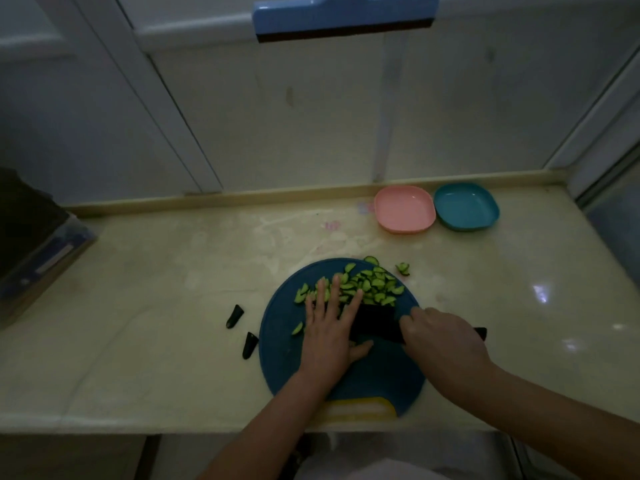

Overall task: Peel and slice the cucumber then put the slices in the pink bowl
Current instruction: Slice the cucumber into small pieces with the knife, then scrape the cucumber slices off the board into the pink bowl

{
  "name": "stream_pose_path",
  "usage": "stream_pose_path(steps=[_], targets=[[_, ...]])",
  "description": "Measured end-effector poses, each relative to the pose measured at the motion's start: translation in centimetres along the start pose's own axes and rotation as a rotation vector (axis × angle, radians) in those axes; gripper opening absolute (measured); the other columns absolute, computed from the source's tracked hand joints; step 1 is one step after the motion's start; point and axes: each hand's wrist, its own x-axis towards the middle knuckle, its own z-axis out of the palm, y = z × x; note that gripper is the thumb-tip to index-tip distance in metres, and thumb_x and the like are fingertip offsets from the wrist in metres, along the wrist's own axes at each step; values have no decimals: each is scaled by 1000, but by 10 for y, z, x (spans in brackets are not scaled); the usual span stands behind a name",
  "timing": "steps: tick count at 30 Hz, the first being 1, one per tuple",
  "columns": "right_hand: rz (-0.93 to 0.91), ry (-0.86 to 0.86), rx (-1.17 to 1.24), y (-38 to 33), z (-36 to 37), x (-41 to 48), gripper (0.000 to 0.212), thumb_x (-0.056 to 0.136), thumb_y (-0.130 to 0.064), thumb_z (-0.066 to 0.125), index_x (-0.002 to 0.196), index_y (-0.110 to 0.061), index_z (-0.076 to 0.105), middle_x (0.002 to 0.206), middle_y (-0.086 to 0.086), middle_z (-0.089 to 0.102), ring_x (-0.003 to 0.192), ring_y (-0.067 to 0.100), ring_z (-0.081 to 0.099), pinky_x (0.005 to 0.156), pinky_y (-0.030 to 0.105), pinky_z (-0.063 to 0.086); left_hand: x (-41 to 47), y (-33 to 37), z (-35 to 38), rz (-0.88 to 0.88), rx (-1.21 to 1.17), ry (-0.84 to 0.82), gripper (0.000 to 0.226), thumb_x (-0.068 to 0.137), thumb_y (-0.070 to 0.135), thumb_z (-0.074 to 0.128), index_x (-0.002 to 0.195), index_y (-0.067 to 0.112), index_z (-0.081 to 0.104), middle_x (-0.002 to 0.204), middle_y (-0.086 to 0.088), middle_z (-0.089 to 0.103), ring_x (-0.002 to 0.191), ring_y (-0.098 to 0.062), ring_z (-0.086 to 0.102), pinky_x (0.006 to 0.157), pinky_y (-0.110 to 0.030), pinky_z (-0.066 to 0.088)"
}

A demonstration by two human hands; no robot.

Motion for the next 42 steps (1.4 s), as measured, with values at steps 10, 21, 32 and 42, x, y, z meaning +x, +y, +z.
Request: stream_pose_path(steps=[10,21,32,42], targets=[[73,48,63,22,-1,-46,45,33,-23,94,49,-18,53,45,-1,45,33,13,44,35,21,11,1,-33,7,-19,9,-141,82,74,69,34,139,19,42,151,-19,25,139,-34,10,112,-42,-4],[674,52,772,45,45,-57,41,89,-33,59,60,-5,59,51,3,52,49,14,49,43,25,27,-39,-49,-18,-475,-606,148,41,96,27,49,135,16,47,156,-3,7,143,-20,4,110,-24,8],[840,167,1083,38,92,17,33,91,-27,58,102,2,67,78,13,62,70,24,56,47,21,31,-39,-65,-24,-1028,-536,-220,65,92,44,49,129,-8,40,132,-23,45,121,-36,41,99,-40,36],[835,145,1096,37,106,28,29,92,-29,56,75,-7,61,62,3,55,54,14,48,44,24,30,-40,-70,-16,-1131,-761,-32,59,96,48,38,109,-6,58,110,-22,60,94,-33,57,76,-36,45]])
